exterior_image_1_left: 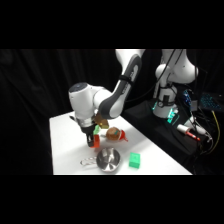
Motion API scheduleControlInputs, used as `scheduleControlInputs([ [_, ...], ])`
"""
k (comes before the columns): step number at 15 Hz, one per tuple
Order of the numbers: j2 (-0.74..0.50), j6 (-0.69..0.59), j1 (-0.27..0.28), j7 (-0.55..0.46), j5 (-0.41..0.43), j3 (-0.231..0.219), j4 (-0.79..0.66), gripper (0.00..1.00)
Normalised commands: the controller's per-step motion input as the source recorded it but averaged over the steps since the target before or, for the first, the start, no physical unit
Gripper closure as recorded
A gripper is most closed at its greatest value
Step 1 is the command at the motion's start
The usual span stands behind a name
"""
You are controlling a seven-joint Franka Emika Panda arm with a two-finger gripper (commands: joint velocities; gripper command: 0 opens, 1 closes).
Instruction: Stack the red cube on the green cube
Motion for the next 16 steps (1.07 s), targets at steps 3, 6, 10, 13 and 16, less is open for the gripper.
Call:
scheduleControlInputs([
  [3, -0.42, -0.16, 0.057, -0.06, -0.078, 0.04, -0.29, 0.67],
  [6, -0.44, -0.07, 0.042, -0.03, -0.067, 0.06, -0.37, 0.67],
  [10, -0.43, -0.01, 0.028, -0.03, -0.055, 0.082, -0.42, 0.67],
  [13, -0.4, 0.04, 0.047, -0.03, -0.095, 0.082, -0.41, 0.67],
  [16, -0.35, 0.08, 0.053, -0.04, -0.123, 0.079, -0.36, 0.67],
])
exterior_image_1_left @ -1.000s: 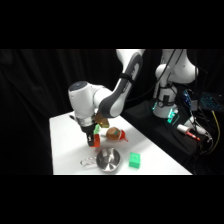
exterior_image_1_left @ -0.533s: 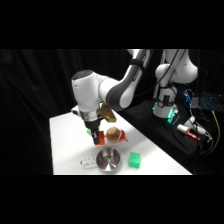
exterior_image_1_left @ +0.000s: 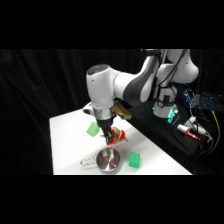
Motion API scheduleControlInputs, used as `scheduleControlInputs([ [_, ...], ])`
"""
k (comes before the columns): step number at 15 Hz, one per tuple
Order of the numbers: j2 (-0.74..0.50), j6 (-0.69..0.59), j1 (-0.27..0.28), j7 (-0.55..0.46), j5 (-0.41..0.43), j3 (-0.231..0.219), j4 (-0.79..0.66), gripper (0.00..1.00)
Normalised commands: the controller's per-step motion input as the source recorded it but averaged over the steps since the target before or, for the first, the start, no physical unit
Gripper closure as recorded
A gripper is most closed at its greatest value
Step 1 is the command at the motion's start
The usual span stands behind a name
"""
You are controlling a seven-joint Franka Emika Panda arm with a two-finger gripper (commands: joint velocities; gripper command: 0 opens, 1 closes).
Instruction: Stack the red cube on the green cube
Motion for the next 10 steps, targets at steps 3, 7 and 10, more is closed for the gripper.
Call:
scheduleControlInputs([
  [3, -0.29, 0.13, 0.05, -0.05, -0.108, 0.093, -0.32, 0.67],
  [7, -0.21, 0.18, 0.058, -0.07, -0.098, 0.094, -0.27, 0.67],
  [10, -0.16, 0.19, 0.044, -0.09, -0.069, 0.075, -0.22, 0.67],
])
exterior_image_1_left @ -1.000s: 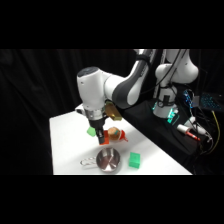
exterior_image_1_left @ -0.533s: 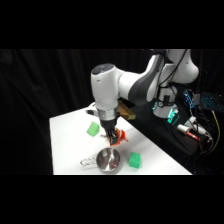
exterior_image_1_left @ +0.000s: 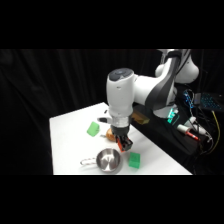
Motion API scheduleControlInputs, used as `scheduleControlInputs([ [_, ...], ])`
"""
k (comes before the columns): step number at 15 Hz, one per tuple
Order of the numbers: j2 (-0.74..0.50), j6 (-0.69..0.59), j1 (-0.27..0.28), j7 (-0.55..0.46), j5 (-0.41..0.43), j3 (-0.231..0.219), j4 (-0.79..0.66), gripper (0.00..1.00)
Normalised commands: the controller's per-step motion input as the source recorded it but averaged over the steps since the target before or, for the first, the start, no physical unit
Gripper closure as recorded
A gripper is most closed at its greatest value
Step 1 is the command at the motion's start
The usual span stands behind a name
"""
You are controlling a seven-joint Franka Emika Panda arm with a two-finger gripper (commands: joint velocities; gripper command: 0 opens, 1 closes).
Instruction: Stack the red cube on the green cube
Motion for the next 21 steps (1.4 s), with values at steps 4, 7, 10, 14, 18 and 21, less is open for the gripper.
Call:
scheduleControlInputs([
  [4, -0.12, 0.21, 0.016, -0.13, -0.006, 0.064, -0.18, 0.67],
  [7, -0.07, 0.24, 0.016, -0.13, 0.029, 0.05, -0.16, 0.67],
  [10, -0.03, 0.23, 0.028, -0.12, 0.017, 0.028, -0.13, 0.67],
  [14, 0.03, 0.24, 0.032, -0.12, 0.004, 0.012, -0.09, 0.67],
  [18, 0.06, 0.23, 0.029, -0.14, 0.033, 0.021, -0.04, 0.67],
  [21, 0.04, 0.19, 0.034, -0.15, 0.024, 0.013, -0.02, 0.19],
])
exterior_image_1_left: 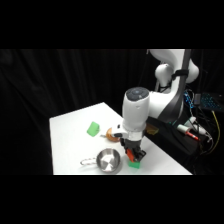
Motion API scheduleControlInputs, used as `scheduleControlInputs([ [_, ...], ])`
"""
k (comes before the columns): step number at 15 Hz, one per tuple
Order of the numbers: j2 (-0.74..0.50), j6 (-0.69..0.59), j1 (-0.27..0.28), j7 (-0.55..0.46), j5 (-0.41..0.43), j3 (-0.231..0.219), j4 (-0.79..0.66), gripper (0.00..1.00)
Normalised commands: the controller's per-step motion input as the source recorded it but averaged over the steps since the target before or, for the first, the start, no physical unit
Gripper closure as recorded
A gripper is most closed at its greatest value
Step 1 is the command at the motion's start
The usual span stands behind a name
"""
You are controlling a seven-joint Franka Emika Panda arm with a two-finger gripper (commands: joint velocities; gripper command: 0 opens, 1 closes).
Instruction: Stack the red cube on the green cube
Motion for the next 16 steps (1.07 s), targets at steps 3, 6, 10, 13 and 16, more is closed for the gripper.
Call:
scheduleControlInputs([
  [3, -0.01, 0.12, 0.034, -0.13, -0.013, -0.014, -0.01, 0.01],
  [6, -0.07, 0.05, 0.049, -0.09, -0.065, -0.049, -0.01, 0.0],
  [10, -0.15, -0.11, 0.074, -0.06, -0.126, -0.08, 0.01, 0.0],
  [13, -0.22, -0.3, 0.088, -0.02, -0.194, -0.112, 0.06, 0.0],
  [16, -0.23, -0.36, 0.069, -0.01, -0.209, -0.098, 0.09, 0.0],
])
